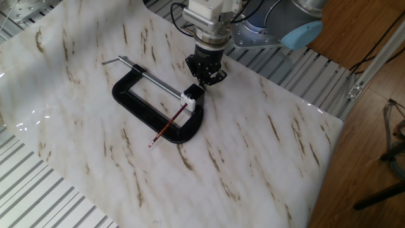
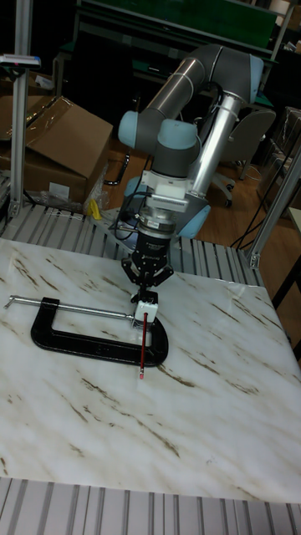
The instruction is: Sharpen the pencil with a pencil sharpener
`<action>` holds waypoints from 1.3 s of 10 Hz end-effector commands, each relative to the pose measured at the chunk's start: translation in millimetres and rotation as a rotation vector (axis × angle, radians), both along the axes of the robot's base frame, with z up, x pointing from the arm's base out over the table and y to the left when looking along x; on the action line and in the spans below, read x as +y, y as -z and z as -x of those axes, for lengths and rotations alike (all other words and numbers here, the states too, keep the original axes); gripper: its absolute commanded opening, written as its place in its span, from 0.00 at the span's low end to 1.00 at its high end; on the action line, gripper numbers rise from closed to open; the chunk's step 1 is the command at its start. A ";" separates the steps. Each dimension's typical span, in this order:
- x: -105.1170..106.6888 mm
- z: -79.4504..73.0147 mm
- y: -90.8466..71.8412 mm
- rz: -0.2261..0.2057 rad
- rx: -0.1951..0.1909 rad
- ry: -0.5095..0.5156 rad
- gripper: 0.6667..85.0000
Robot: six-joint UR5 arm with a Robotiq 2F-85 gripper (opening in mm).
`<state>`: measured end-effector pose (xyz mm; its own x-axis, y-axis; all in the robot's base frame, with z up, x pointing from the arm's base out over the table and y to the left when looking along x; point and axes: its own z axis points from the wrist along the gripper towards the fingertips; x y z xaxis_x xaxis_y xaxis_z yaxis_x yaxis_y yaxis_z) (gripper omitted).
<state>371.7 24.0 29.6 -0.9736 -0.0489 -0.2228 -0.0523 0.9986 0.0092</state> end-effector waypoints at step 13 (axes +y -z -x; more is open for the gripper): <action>6.1 -4.2 -8.7 0.024 -0.012 -0.043 0.14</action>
